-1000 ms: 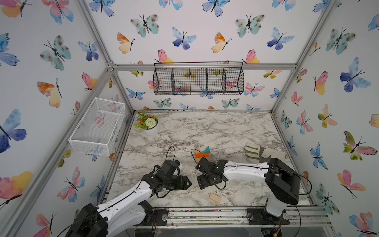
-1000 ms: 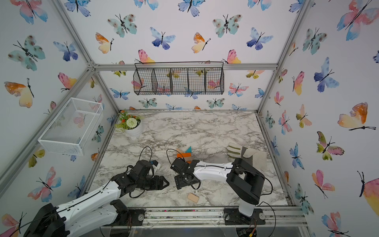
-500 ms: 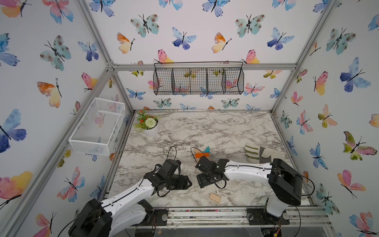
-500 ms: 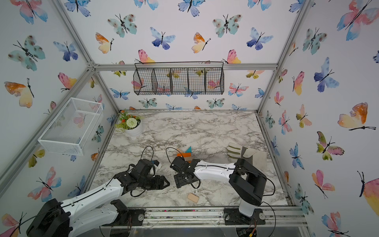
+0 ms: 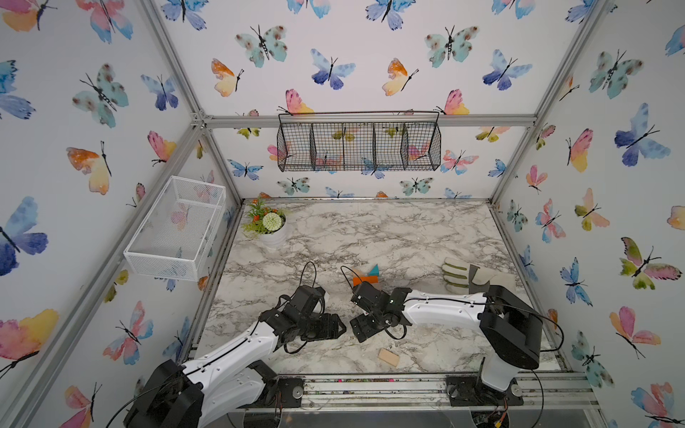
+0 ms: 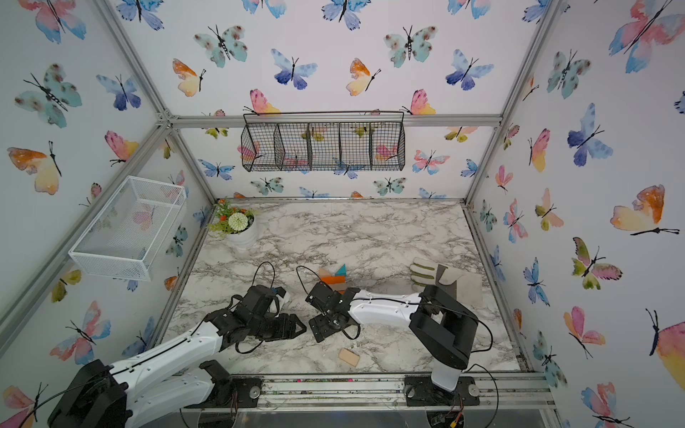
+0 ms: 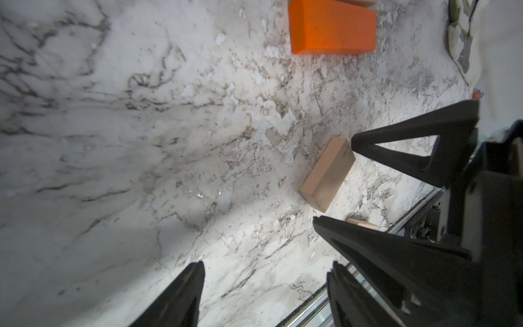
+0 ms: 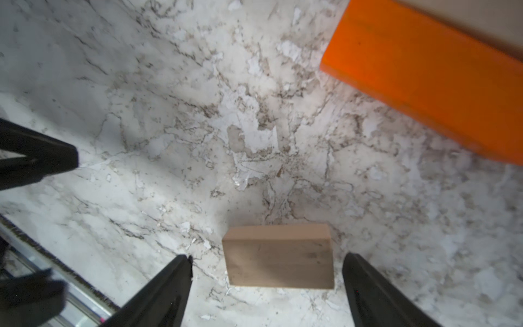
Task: Assemble a carrot with building blocks
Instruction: Pick up the building block from the center of the board.
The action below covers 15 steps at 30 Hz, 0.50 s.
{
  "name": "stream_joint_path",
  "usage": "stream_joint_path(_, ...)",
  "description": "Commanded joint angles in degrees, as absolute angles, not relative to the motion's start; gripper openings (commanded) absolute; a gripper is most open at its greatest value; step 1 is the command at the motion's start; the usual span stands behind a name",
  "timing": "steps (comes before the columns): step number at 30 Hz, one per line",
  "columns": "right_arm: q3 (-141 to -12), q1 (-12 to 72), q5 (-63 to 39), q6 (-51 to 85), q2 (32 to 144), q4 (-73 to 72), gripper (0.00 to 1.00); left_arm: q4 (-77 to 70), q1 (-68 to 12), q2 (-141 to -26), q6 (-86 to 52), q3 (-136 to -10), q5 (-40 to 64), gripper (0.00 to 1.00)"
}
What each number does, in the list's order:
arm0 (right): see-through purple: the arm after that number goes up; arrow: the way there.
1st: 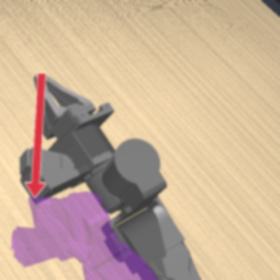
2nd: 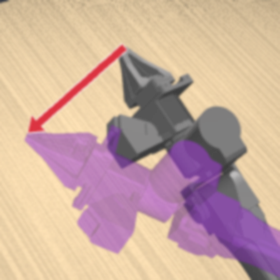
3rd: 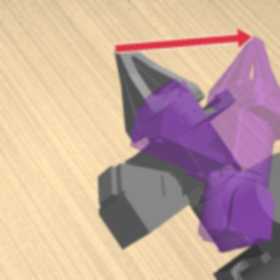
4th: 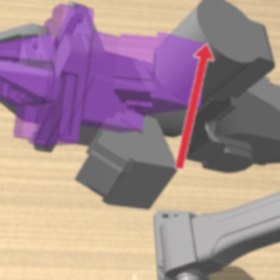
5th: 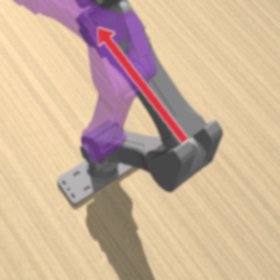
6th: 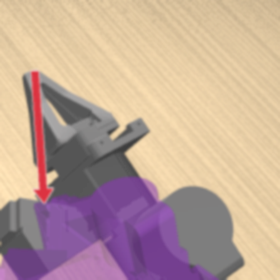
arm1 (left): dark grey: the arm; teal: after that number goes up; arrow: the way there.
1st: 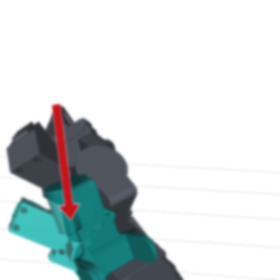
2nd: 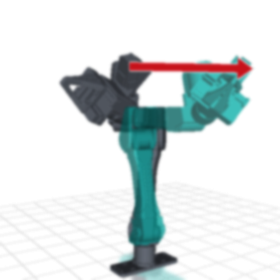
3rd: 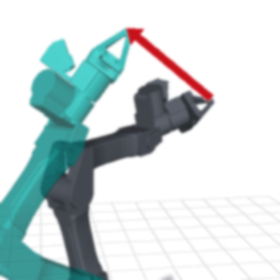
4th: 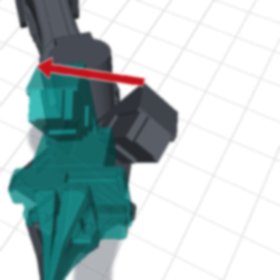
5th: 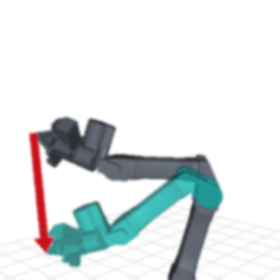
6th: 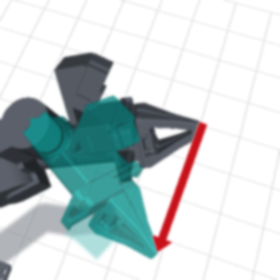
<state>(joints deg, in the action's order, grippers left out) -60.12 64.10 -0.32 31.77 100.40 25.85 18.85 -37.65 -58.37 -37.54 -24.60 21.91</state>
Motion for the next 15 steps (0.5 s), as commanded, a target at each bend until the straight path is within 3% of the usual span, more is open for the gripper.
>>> stream_joint_path(1, -59.4, 64.2, -1.1, 29.3, 101.7, 26.7, 0.89, 18.6, -37.3, -56.9, -38.5, -24.0, 21.7, 0.74)
stream_joint_path(6, -59.5, 64.2, 2.8, 30.3, 102.0, 29.8, 0.8, 18.4, -37.4, -56.3, -39.3, -23.4, 21.6, 0.74)
stream_joint_path(11, -61.1, 64.2, 5.7, 32.7, 101.9, 30.6, 0.58, 18.0, -37.3, -56.3, -39.7, -23.4, 21.4, 0.74)
stream_joint_path(15, -63.8, 64.1, 7.0, 33.7, 103.4, 31.7, 0.56, 18.0, -37.3, -56.3, -39.6, -23.5, 21.5, 0.74)
